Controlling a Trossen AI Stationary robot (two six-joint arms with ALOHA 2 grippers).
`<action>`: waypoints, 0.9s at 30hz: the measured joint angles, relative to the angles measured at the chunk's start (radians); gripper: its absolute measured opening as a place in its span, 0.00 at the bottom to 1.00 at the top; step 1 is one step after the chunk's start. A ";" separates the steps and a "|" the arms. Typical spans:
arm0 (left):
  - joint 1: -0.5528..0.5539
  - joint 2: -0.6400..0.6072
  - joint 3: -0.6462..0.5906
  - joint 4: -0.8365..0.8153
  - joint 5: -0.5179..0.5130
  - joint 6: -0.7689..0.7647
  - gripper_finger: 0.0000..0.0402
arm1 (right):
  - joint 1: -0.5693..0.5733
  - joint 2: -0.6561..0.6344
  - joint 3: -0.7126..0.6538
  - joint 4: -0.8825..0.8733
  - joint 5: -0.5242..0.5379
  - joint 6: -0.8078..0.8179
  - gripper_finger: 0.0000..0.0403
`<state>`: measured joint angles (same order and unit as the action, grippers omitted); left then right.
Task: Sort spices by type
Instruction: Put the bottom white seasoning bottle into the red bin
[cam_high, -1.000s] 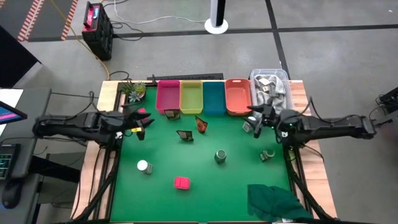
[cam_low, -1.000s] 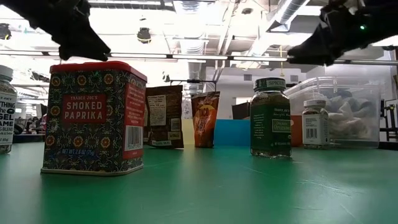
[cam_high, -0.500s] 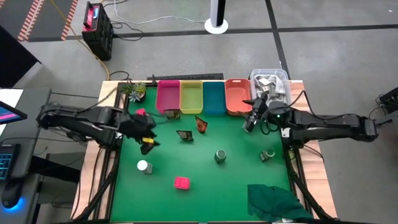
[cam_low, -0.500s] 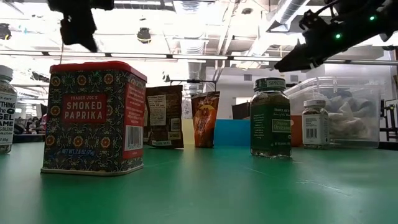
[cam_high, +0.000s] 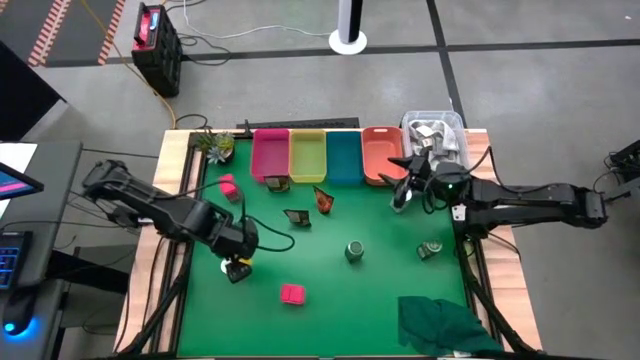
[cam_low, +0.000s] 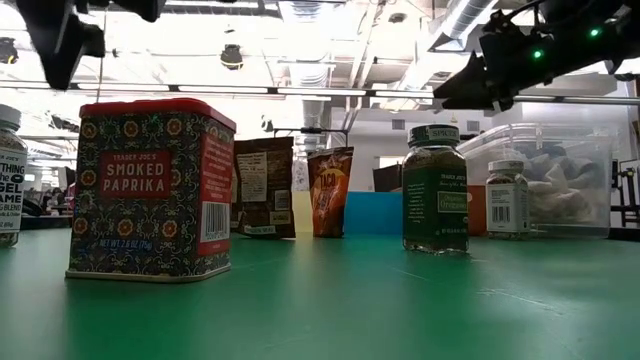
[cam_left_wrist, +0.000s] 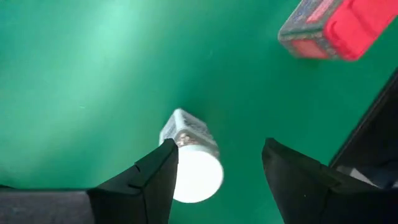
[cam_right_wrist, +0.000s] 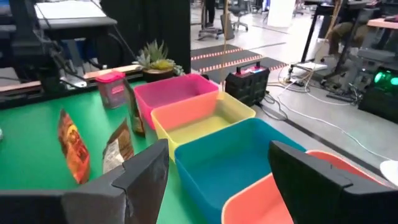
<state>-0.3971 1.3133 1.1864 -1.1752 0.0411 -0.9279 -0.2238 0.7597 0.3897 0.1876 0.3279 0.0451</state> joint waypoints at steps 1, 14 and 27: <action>-0.006 0.011 0.013 -0.018 -0.007 -0.012 0.55 | 0.006 0.001 0.000 -0.002 0.000 0.000 0.75; -0.167 0.093 0.025 -0.145 -0.015 -0.132 0.61 | 0.081 0.000 0.000 -0.011 0.000 0.001 0.75; -0.281 0.129 0.019 -0.223 -0.020 -0.219 0.61 | 0.081 0.000 0.000 -0.013 0.001 0.000 0.75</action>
<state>-0.6778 1.4425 1.2053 -1.3978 0.0206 -1.1464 -0.1432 0.7601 0.3893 0.1747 0.3290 0.0452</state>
